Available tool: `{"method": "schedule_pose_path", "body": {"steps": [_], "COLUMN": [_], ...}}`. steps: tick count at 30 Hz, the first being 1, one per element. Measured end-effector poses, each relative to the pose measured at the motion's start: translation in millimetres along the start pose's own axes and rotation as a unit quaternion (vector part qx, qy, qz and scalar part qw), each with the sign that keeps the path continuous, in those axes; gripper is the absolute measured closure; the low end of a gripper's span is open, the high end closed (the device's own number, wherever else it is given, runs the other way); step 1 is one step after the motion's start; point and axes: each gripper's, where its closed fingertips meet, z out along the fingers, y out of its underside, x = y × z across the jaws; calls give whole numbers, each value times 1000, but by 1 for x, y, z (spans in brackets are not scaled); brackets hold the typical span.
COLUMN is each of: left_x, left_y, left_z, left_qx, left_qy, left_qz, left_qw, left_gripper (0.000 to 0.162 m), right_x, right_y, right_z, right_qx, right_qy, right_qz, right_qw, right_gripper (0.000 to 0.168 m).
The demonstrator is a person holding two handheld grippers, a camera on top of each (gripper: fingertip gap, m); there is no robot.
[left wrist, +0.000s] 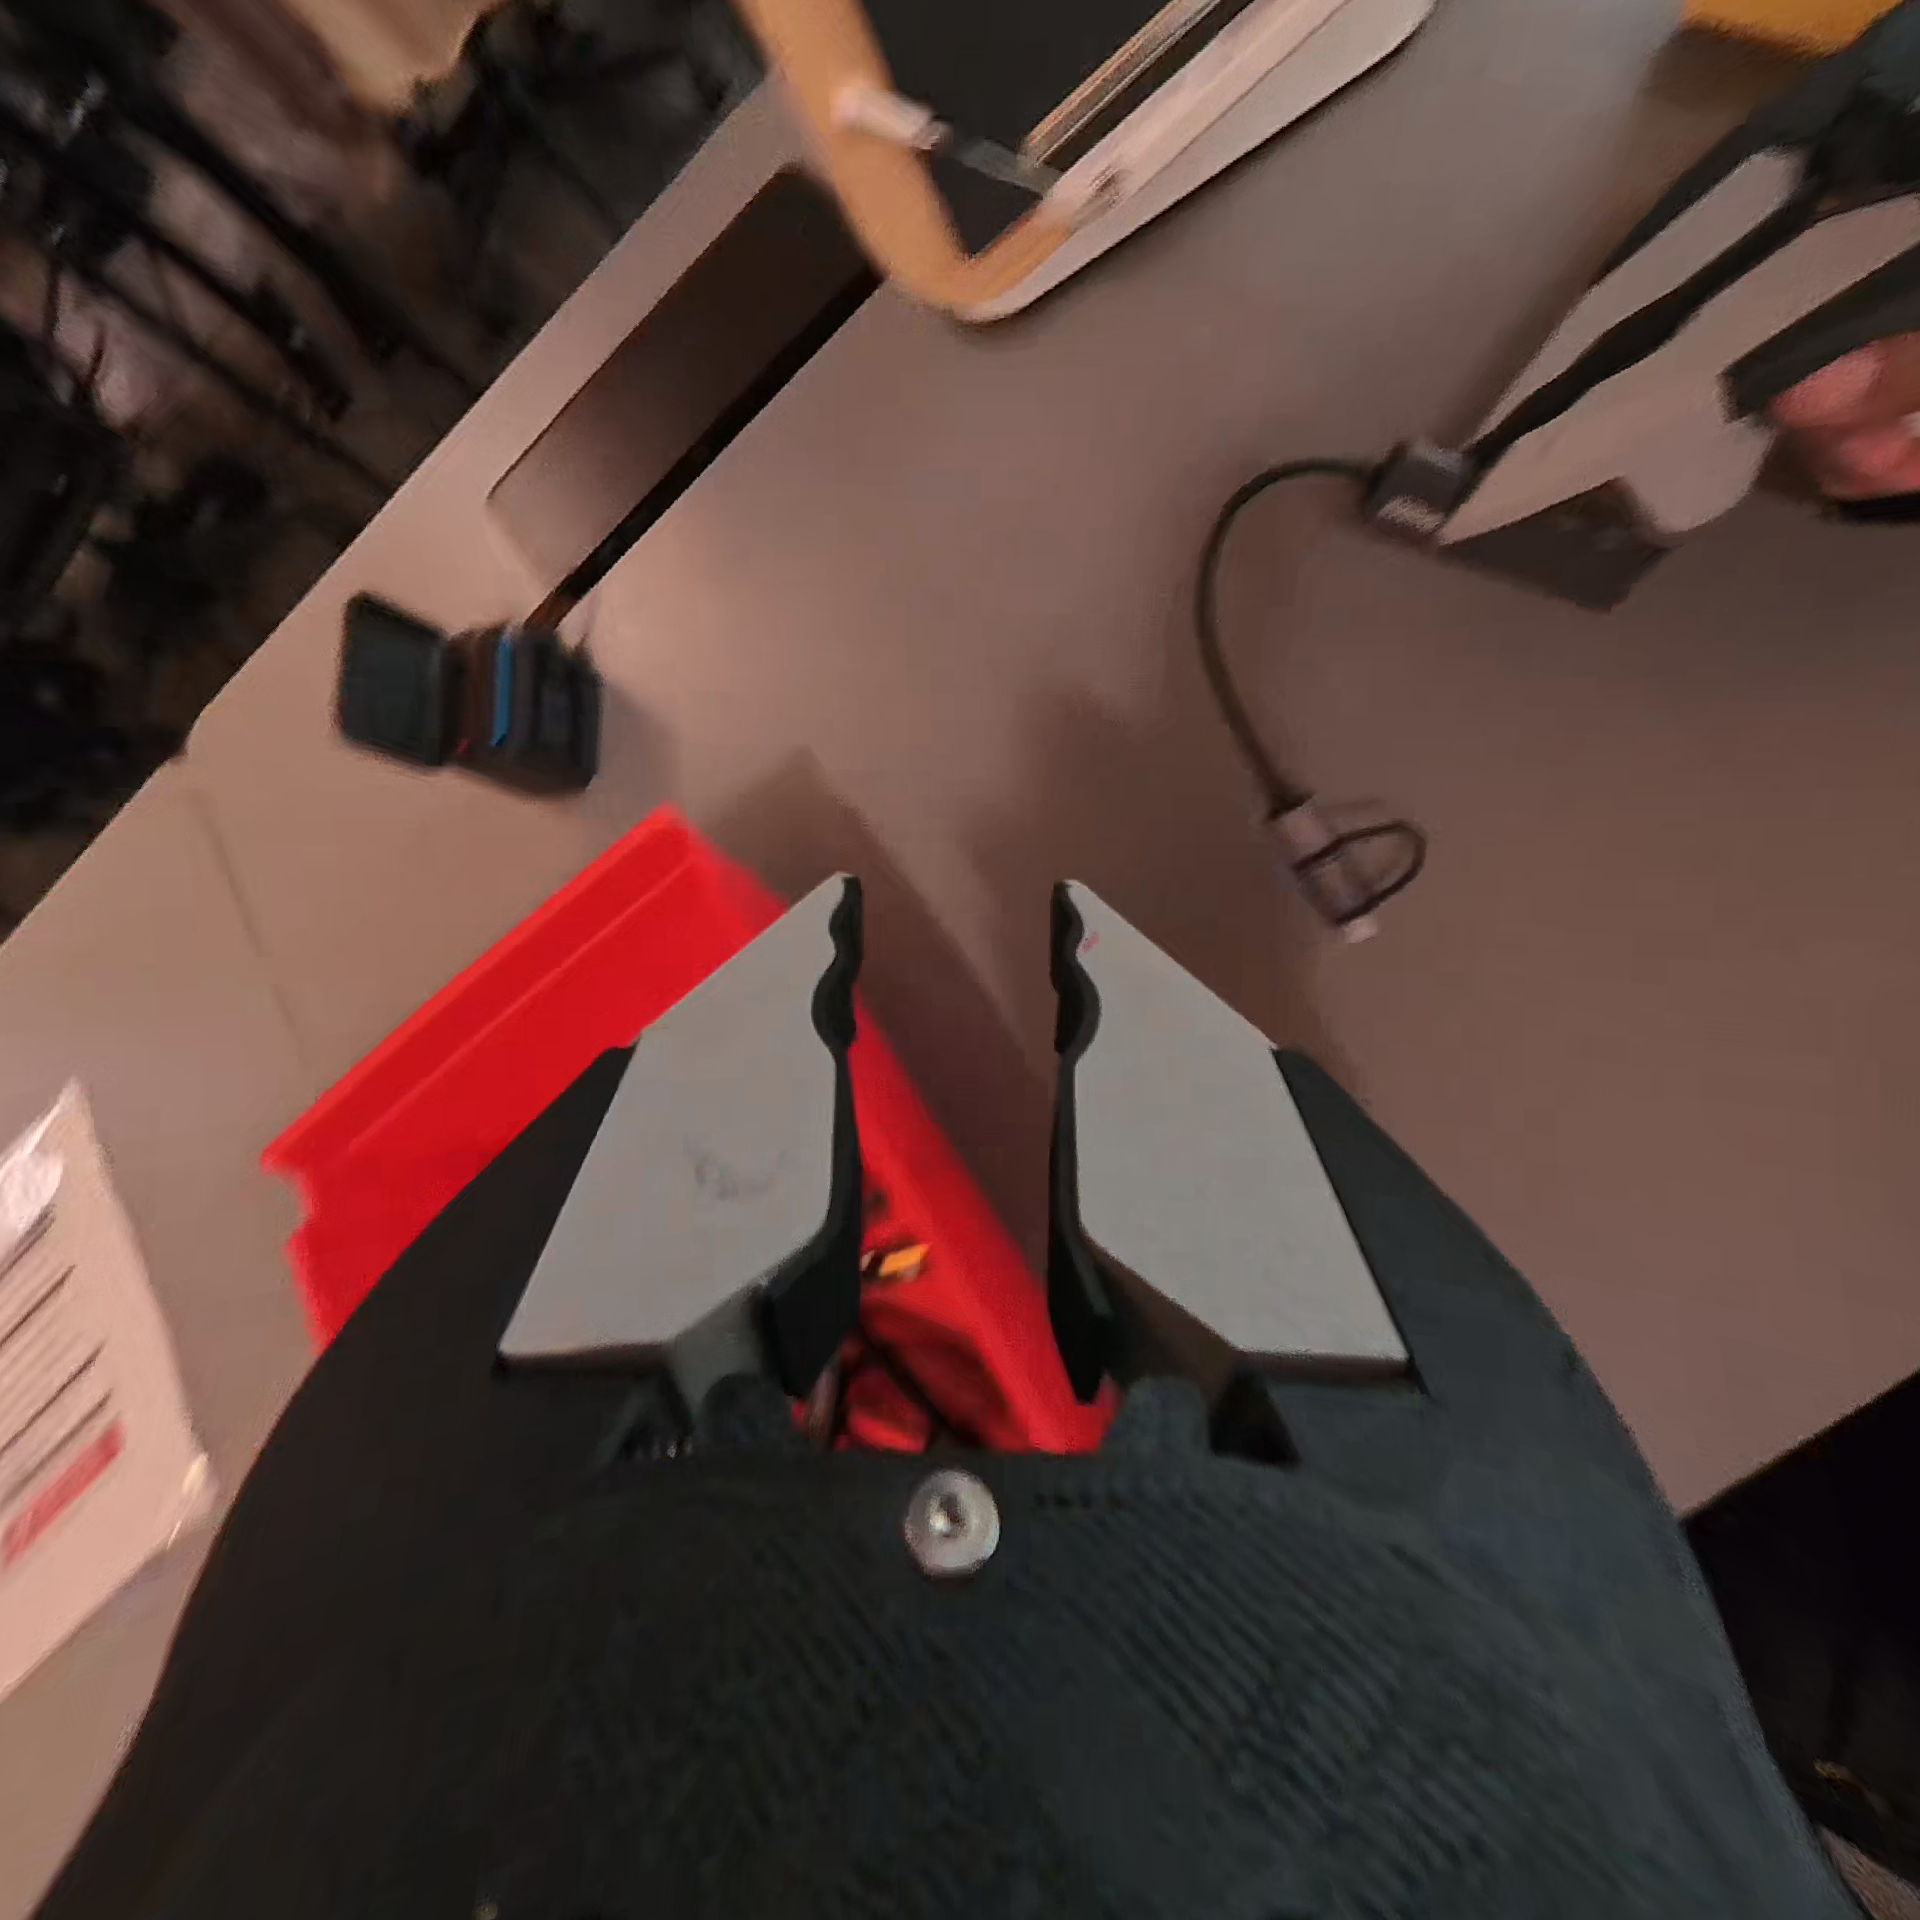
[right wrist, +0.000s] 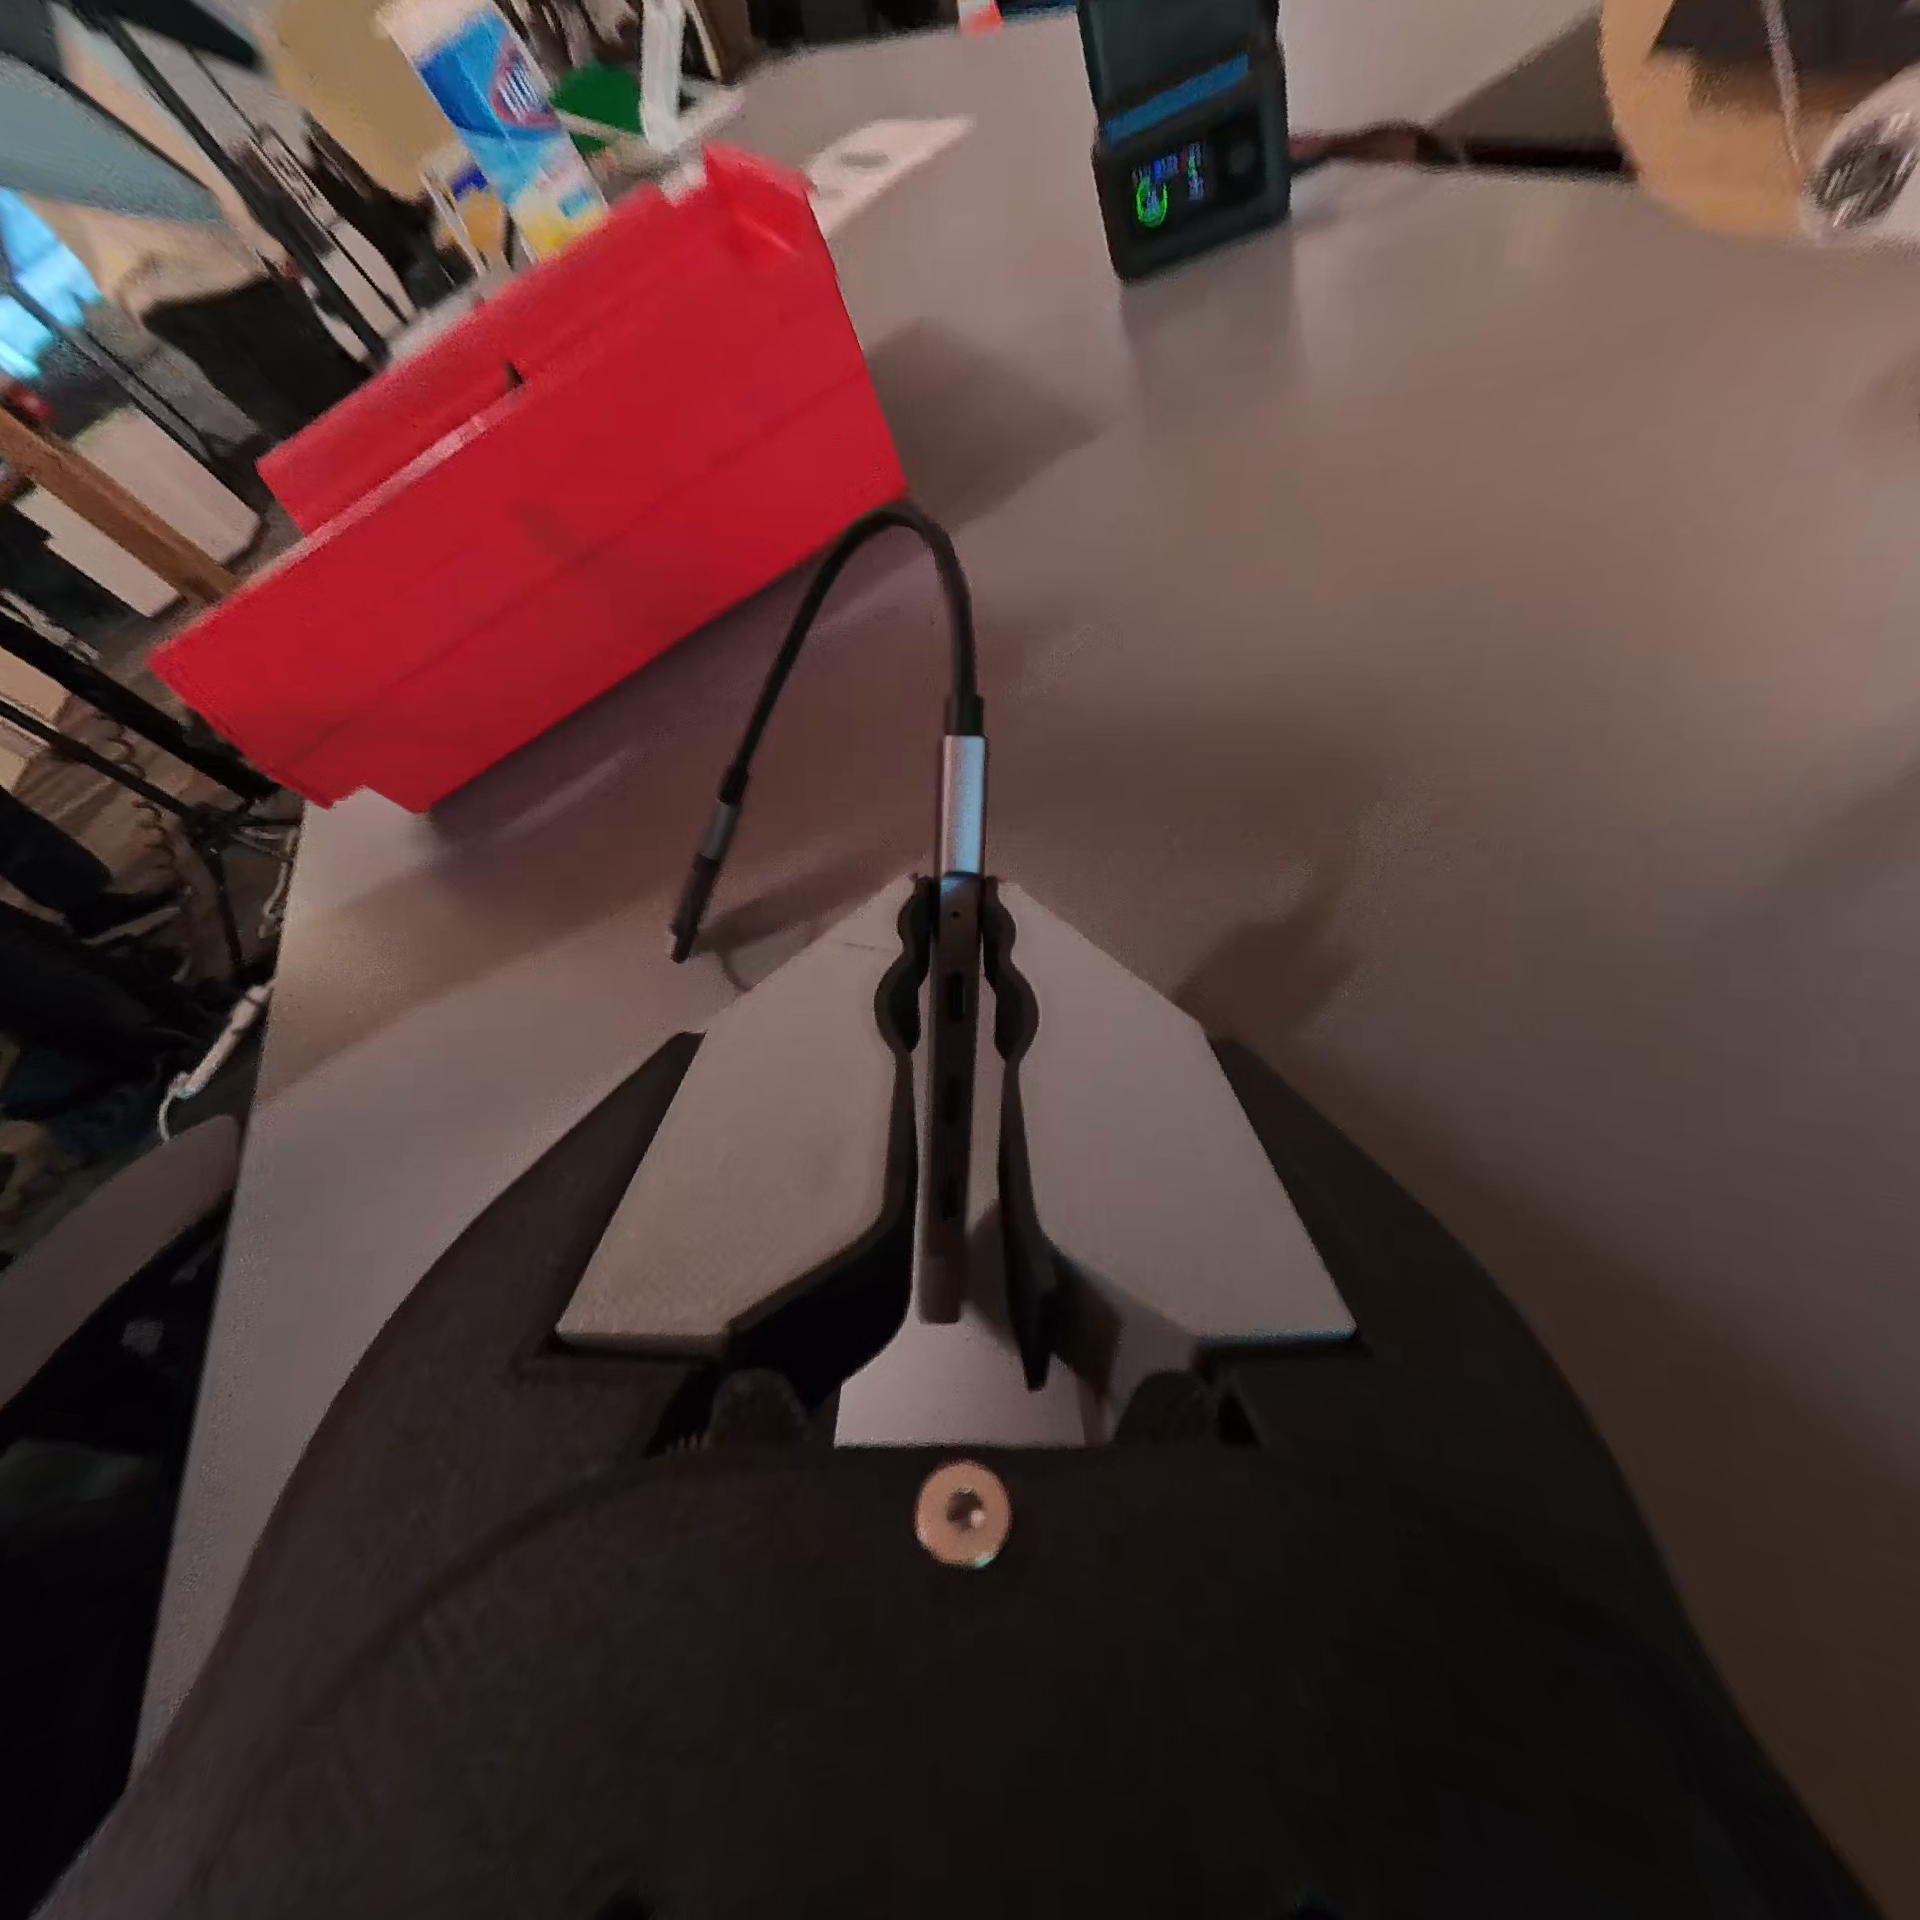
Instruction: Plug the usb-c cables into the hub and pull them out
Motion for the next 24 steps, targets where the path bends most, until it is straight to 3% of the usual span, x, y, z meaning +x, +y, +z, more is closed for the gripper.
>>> {"method": "schedule_pose_path", "body": {"steps": [7, 11, 15, 18, 21, 24], "left_x": [-73, -67, -29, -15, 4, -2], "left_y": [132, 195, 203, 196, 204, 201], "left_z": [-42, -49, -54, -51, -41, -32], "left_qx": [-167, -209, -163, -125, -153, -128], "left_qy": [-59, -14, 98, 139, 197, 201], "left_qz": [-101, -160, -224, -253, -273, -303], "left_qw": [979, 965, 956, 949, 929, 923], "left_gripper": [125, 126, 113, 114, 110, 119], "right_x": [6, 4, 3, 3, 2, -1], "right_y": [30, 30, 26, 22, 20, 19], "right_z": [17, 17, 15, 13, 12, 11], "right_qx": [-100, -100, -85, -74, -65, -58], "right_qy": [19, 15, -5, -23, -30, -35], "right_qz": [7, -3, 21, 44, 51, 46], "right_qw": [995, 995, 996, 996, 996, 997], "right_gripper": [151, 146, 143, 143, 144, 144]}}
